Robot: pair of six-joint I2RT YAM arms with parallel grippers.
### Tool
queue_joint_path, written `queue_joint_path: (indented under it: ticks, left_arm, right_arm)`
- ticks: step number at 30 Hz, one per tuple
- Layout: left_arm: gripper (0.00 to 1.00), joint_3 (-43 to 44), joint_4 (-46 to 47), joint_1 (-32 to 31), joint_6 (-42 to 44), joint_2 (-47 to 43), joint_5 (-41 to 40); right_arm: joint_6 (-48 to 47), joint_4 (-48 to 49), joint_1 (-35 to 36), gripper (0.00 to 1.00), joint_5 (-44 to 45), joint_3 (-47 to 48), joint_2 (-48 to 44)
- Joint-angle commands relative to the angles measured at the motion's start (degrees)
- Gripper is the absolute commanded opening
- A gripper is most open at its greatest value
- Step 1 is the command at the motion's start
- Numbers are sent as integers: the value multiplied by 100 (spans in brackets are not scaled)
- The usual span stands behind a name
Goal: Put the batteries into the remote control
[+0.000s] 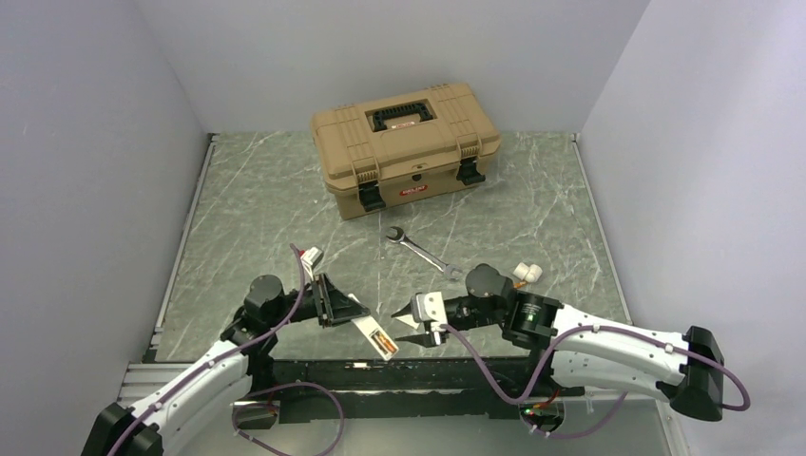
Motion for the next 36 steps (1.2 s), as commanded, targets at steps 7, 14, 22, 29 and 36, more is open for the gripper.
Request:
queue_joint_path:
  ticks: [7, 14, 22, 29, 36]
  left_arm:
    - [0, 294, 395, 8, -666, -436, -213]
    - [0, 271, 384, 10, -701, -510, -239]
    - [0, 238, 595, 12, -839, -427, -266]
    - [0, 225, 693, 11, -886, -378, -300]
    - [0, 192, 791, 8, -929, -341, -279]
  right_arm:
    - [-733, 330, -1135, 47, -2639, 894, 686]
    - [-633, 457, -1381, 47, -3592, 1086, 917]
    - [-234, 631, -1353, 46, -3717, 719, 812]
    - [-23, 755, -1143, 46, -3738, 627, 953]
    - [-9, 822, -1011, 45, -3800, 625, 1071]
